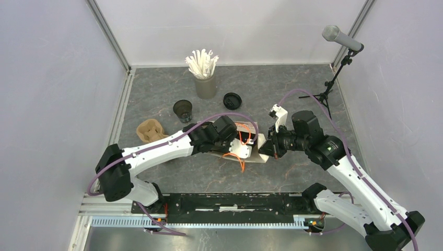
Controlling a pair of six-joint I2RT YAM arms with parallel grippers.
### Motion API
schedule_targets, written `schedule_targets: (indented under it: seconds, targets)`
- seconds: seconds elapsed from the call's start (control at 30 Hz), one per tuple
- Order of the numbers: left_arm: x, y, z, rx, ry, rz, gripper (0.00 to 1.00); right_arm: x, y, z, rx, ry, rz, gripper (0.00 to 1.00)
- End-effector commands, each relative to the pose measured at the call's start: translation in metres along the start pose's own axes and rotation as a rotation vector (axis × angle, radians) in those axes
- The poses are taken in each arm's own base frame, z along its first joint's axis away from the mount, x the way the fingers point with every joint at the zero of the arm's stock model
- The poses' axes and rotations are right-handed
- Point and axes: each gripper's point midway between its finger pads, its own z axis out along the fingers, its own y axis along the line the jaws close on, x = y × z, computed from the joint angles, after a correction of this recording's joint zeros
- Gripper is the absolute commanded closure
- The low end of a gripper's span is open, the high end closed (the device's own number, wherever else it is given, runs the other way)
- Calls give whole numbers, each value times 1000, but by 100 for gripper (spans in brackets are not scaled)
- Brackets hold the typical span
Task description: Pack the takeout coffee
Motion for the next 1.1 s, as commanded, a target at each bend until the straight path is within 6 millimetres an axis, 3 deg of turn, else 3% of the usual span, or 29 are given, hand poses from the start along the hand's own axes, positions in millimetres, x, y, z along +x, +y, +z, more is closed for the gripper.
schedule_targets:
  seconds: [0.0, 0.17, 0.37, 0.57, 1.07]
  targets:
    - [7, 7, 1, -32, 6, 19, 85, -10, 4, -1, -12, -27, -20, 100]
    - [0, 12, -1, -37, -28, 1, 85, -11, 4, -1, -12, -28, -18, 100]
    - [-26, 29, -22, -75, -138, -47, 76, -11, 4, 0, -14, -34, -15, 100]
    - [-48, 32, -35, -71, -244, -100, 73, -12, 4, 1, -17, -36, -15, 100]
    - [-97, 35, -28, -72, -406, -160, 74, -12, 5, 1, -22, -38, -16, 100]
